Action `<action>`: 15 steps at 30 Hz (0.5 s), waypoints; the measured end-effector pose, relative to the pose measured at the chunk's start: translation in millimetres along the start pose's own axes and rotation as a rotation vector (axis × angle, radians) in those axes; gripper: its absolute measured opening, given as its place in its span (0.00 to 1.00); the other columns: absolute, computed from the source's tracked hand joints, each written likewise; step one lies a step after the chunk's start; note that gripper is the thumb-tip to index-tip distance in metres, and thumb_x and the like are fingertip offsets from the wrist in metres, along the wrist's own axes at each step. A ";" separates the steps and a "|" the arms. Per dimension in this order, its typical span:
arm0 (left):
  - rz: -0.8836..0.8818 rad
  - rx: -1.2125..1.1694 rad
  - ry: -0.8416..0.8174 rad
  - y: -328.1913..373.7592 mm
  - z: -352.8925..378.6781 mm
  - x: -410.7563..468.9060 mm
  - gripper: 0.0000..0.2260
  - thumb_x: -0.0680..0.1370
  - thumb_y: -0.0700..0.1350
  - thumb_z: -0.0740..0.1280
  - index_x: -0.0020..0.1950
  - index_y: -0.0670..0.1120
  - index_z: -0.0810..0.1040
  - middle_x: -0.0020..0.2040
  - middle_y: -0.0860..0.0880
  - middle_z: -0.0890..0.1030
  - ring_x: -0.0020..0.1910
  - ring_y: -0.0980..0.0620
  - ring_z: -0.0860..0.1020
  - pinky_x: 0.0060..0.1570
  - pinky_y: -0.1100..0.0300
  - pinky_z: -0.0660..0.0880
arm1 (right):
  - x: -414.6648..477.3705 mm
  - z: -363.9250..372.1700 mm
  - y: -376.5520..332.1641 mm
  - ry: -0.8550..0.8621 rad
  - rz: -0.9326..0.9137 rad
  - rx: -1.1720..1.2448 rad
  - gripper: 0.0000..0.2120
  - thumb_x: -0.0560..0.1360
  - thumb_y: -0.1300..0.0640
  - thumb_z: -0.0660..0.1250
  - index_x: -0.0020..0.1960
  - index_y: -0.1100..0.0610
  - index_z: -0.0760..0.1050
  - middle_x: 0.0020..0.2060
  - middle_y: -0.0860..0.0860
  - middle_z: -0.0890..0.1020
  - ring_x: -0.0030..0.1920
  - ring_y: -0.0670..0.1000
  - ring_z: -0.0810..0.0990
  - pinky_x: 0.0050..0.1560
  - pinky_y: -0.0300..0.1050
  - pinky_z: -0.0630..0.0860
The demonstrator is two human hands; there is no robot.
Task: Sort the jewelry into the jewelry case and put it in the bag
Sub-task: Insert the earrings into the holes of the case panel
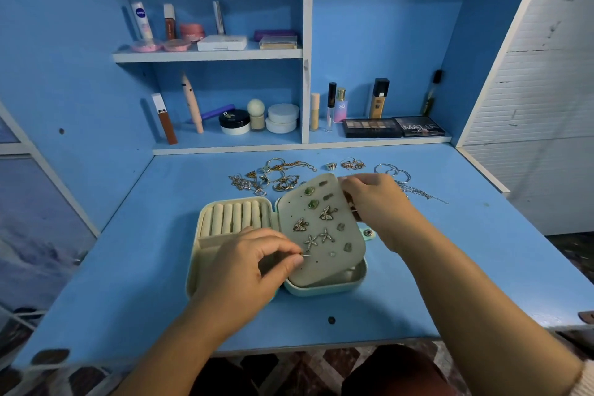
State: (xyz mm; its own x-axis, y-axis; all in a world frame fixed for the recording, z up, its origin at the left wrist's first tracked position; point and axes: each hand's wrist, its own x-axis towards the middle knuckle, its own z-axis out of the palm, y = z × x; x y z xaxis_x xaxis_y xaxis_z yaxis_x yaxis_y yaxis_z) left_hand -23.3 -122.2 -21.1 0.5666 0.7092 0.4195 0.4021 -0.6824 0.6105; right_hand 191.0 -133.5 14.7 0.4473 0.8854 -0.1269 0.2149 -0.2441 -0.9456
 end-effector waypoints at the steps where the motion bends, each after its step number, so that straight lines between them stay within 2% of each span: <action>1: 0.025 0.006 -0.021 1.3 0.0 0.3 0.12 0.73 0.58 0.66 0.45 0.54 0.85 0.42 0.62 0.82 0.47 0.62 0.79 0.50 0.67 0.73 | -6.0 -1.1 3.1 -0.033 0.032 0.080 0.17 0.77 0.54 0.58 0.51 0.68 0.77 0.34 0.57 0.77 0.36 0.53 0.73 0.41 0.49 0.73; 3: 0.058 0.028 -0.043 2.7 0.1 0.4 0.11 0.73 0.57 0.66 0.45 0.53 0.85 0.42 0.62 0.82 0.46 0.63 0.79 0.50 0.68 0.72 | -16.5 -2.8 9.6 -0.080 0.059 0.123 0.17 0.78 0.56 0.56 0.49 0.68 0.77 0.36 0.56 0.79 0.38 0.53 0.76 0.45 0.51 0.74; 6: 0.088 0.061 -0.056 3.4 1.8 0.6 0.10 0.74 0.56 0.65 0.45 0.54 0.84 0.42 0.62 0.82 0.46 0.64 0.78 0.50 0.70 0.71 | -24.3 -4.0 16.3 -0.093 0.047 0.131 0.17 0.79 0.57 0.56 0.43 0.58 0.82 0.39 0.53 0.85 0.42 0.53 0.82 0.54 0.54 0.77; 8: 0.104 0.087 -0.071 3.9 2.9 0.8 0.10 0.75 0.55 0.64 0.45 0.54 0.84 0.42 0.63 0.81 0.46 0.64 0.77 0.50 0.69 0.71 | -25.5 -4.5 17.6 -0.089 0.049 0.126 0.16 0.79 0.57 0.56 0.45 0.54 0.82 0.40 0.51 0.86 0.46 0.53 0.83 0.55 0.54 0.77; 11: 0.146 0.161 -0.091 6.5 3.0 1.2 0.11 0.76 0.54 0.63 0.46 0.53 0.83 0.43 0.62 0.80 0.46 0.63 0.76 0.50 0.68 0.71 | -26.6 -4.2 18.5 -0.092 0.035 0.100 0.14 0.80 0.57 0.56 0.50 0.52 0.81 0.42 0.49 0.86 0.47 0.50 0.83 0.55 0.52 0.78; 15: 0.213 0.230 -0.108 9.8 4.3 5.8 0.11 0.76 0.53 0.63 0.46 0.51 0.83 0.43 0.59 0.81 0.45 0.58 0.76 0.49 0.66 0.71 | -32.3 -4.1 16.3 -0.088 -0.002 0.093 0.14 0.80 0.57 0.56 0.55 0.53 0.80 0.44 0.49 0.86 0.46 0.48 0.83 0.47 0.45 0.79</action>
State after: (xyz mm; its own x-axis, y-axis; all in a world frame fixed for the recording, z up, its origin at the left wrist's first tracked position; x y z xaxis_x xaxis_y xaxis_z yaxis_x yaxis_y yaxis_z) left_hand -13.0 -125.5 -15.5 0.7231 0.5322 0.4403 0.4119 -0.8440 0.3437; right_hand 183.6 -167.7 4.7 0.3682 0.9181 -0.1469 0.1321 -0.2080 -0.9692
